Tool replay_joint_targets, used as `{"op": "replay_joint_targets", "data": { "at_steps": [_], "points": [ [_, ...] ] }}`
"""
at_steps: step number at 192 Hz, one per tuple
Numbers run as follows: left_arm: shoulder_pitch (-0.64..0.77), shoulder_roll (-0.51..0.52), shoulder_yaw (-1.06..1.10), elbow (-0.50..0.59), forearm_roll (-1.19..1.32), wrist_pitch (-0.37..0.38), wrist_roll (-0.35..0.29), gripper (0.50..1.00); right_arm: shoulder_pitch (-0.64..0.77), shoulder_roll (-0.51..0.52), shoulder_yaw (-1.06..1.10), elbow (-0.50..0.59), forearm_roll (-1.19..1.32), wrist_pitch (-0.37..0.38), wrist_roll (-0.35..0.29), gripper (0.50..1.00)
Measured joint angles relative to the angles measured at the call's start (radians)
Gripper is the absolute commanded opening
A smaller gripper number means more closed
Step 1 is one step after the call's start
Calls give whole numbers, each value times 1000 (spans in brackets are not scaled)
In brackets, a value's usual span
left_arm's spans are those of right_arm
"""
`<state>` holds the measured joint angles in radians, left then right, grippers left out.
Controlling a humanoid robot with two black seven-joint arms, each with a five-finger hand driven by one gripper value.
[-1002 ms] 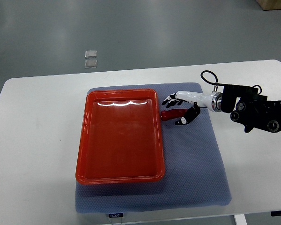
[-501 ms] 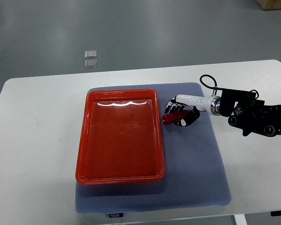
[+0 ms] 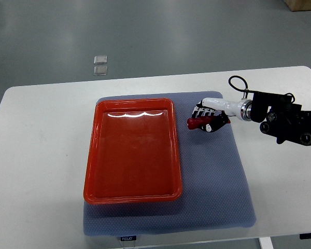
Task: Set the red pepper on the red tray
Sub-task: 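Lift the pepper with the right hand and carry it over the tray, then lower the pepper into the tray and open the right hand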
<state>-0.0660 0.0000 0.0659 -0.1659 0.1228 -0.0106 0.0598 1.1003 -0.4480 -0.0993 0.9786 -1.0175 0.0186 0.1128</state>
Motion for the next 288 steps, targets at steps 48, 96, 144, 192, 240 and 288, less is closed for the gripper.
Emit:
{"op": "replay_joint_targets", "data": {
  "at_steps": [48, 96, 144, 192, 240, 288],
  "points": [
    [0, 0, 0, -1, 0, 0, 0, 1000, 104, -69, 2, 70, 11, 29, 1, 500],
    [0, 0, 0, -3, 0, 0, 0, 1000, 147, -3, 2, 93, 70, 23, 2, 500],
    [0, 0, 1, 0, 0, 0, 0, 1000, 149, 215, -19, 21, 113, -15, 2, 500],
    [0, 0, 0, 0, 0, 0, 0, 1000, 116, 399, -70, -82, 110, -51, 5, 500],
    [0, 0, 0, 0, 0, 0, 0, 1000, 49, 447, -75, -112, 100, -85, 10, 500],
    [0, 0, 0, 0, 0, 0, 0, 1000, 32, 448, -75, -122, 100, -104, 13, 558]
  ]
}}
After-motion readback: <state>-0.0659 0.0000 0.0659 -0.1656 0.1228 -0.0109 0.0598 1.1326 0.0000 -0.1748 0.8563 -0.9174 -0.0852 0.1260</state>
